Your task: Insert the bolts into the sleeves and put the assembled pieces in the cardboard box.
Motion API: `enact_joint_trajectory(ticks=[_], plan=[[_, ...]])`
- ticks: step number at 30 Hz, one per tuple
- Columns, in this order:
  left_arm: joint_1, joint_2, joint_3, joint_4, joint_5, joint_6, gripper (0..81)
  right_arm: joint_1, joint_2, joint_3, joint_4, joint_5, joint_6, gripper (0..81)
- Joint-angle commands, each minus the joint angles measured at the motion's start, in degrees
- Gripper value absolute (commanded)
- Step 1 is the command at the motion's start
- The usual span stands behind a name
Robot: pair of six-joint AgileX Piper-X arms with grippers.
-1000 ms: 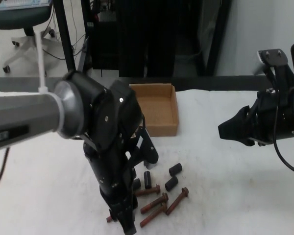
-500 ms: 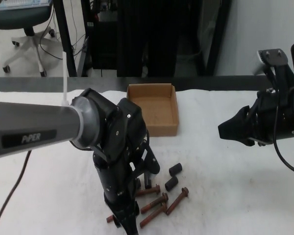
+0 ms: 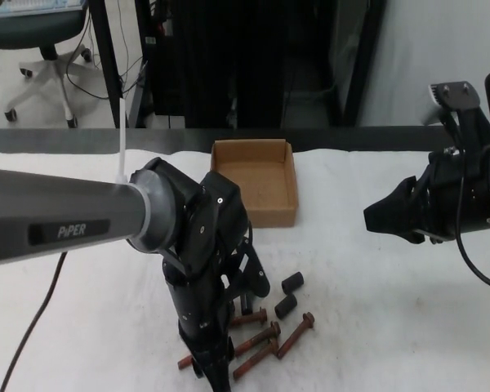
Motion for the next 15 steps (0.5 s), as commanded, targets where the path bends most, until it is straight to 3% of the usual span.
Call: enact_joint_trajectory(ticks=[1, 3, 9, 15], plan=[[0.1, 0.9, -0.1, -1.2, -2.5, 0.4, 44.7, 0.0, -0.7, -0.7, 0.1, -0.8, -0.5, 32.1], [0.2, 0.9, -0.1, -1.6, -4.5, 0.4, 43.2, 0.0, -0.7, -0.7, 0.1, -0.8, -0.5, 32.1], [1.7, 0.9, -0.1, -1.5, -5.7, 0.4, 26.6, 0.0, -0.7, -0.7, 0.2, -0.8, -0.5, 32.1], [2.0, 0.9, -0.1, -1.7, -4.5, 0.4, 22.2, 0.0, -0.7, -0.7, 0.6, -0.8, -0.5, 32.1]])
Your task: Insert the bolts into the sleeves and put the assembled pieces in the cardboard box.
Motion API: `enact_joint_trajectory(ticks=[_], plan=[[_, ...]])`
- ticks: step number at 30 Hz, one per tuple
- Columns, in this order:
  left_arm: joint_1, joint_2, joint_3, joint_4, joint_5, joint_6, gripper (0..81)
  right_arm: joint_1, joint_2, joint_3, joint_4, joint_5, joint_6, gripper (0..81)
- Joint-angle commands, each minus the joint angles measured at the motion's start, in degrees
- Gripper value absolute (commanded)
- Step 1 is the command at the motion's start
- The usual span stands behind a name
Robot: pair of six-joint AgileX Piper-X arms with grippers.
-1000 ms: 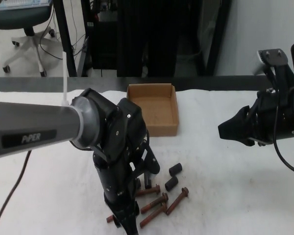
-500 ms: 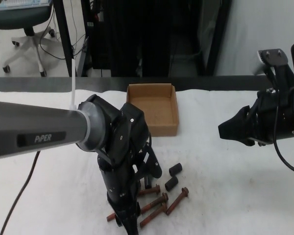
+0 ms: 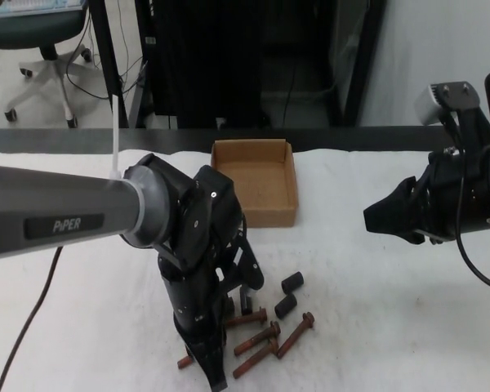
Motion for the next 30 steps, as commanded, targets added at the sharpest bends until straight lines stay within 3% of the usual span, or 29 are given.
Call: enact_joint_trajectory(ticks=[1, 5, 12, 20, 25, 30], plan=[[0.6, 0.9, -0.1, -0.7, -1.2, 0.0, 19.7, 0.0, -0.7, -0.7, 0.2, -0.7, -0.5, 32.1], [0.6, 0.9, -0.1, -0.7, 4.3, -0.1, 0.3, 0.0, -0.7, -0.7, 0.2, -0.3, -0.5, 32.1], [0.6, 0.7, -0.1, -1.1, 12.0, -5.8, 0.0, 0.0, -0.7, -0.7, 0.2, -0.2, -0.5, 32.1], [1.8, -8.0, -1.1, -4.6, 8.7, -13.7, 0.2, 0.8, -0.7, -0.7, -3.0, -3.3, -4.4, 32.1], [7.1, -20.2, -1.1, -11.5, 2.0, -15.9, 0.2, 3.4, 0.3, -0.7, -9.2, -3.2, -5.4, 32.1], [14.8, -32.0, -1.1, -15.4, 4.1, -17.2, 0.2, 5.7, 5.2, -1.6, -9.2, -0.8, -11.4, 32.1]])
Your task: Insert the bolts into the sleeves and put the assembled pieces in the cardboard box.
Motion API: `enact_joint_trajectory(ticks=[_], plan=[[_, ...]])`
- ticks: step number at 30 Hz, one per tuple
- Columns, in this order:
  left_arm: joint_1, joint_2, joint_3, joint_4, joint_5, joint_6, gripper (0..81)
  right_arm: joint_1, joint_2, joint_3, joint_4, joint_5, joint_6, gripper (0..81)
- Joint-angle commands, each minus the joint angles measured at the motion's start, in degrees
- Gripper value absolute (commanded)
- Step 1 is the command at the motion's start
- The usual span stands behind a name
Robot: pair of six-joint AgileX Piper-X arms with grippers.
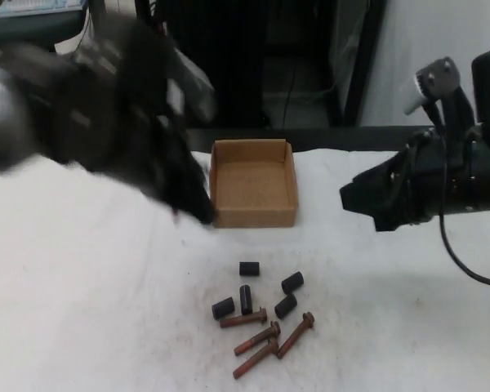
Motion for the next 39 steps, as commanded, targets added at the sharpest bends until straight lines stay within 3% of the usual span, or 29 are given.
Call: enact_joint_trajectory(ticks=[1, 6, 14, 21, 29, 39], plan=[[8.6, -13.5, -0.8, -4.7, 2.3, -2.1, 0.2, 2.3, 5.6, -2.2, 1.0, 3.2, -9.0, 32.1], [12.4, -19.7, -0.8, -1.6, 7.2, -4.0, 0.2, 6.6, 16.4, -11.0, 10.9, 10.0, -21.2, 32.1], [13.0, -22.8, -0.8, 3.3, 8.1, -4.0, 0.2, 17.5, 31.1, -28.1, 12.3, 12.3, -29.7, 32.1], [12.9, -22.8, -0.8, 8.2, 8.1, 1.7, 0.2, 24.4, 37.0, -33.4, 14.6, 15.2, -37.4, 32.1], [12.9, -22.8, -0.8, 11.6, 6.1, 5.1, 0.2, 25.6, 40.5, -33.4, 21.8, 16.7, -41.8, 32.1], [12.9, -22.4, -0.7, 11.7, 6.1, 5.1, 0.2, 25.6, 42.7, -33.3, 20.9, 16.3, -42.6, 32.1]])
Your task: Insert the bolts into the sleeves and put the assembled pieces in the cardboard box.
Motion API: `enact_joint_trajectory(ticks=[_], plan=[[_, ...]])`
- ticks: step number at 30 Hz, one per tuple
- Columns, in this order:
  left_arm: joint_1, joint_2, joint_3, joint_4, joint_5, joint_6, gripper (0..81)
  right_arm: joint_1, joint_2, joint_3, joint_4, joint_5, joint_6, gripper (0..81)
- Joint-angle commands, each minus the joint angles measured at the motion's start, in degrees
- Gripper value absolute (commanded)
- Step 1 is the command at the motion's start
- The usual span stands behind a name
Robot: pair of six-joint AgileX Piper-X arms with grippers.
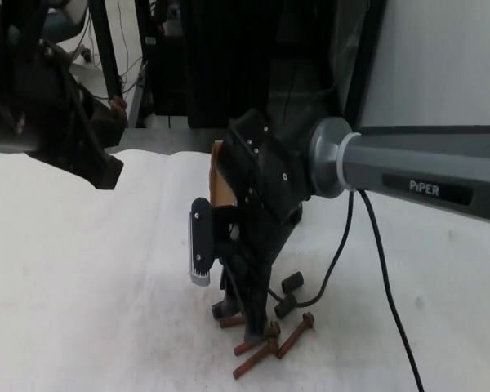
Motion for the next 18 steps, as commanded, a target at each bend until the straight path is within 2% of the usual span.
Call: enact_joint_trajectory(ticks=[1, 12, 18], plan=[[0.1, 0.0, -0.2, -0.2, -0.3, 0.1, 0.2, 0.0, 1.6, -0.4, -0.9, -0.6, -0.7, 32.1], [0.1, 0.0, -0.2, -0.2, -0.3, 0.1, 0.2, 0.0, 2.9, -0.4, -6.4, -2.2, -1.8, 32.1], [0.1, 0.0, -0.2, -0.2, -0.3, 0.1, 0.2, 0.0, 4.9, -0.4, -4.7, -2.4, -1.8, 32.1]])
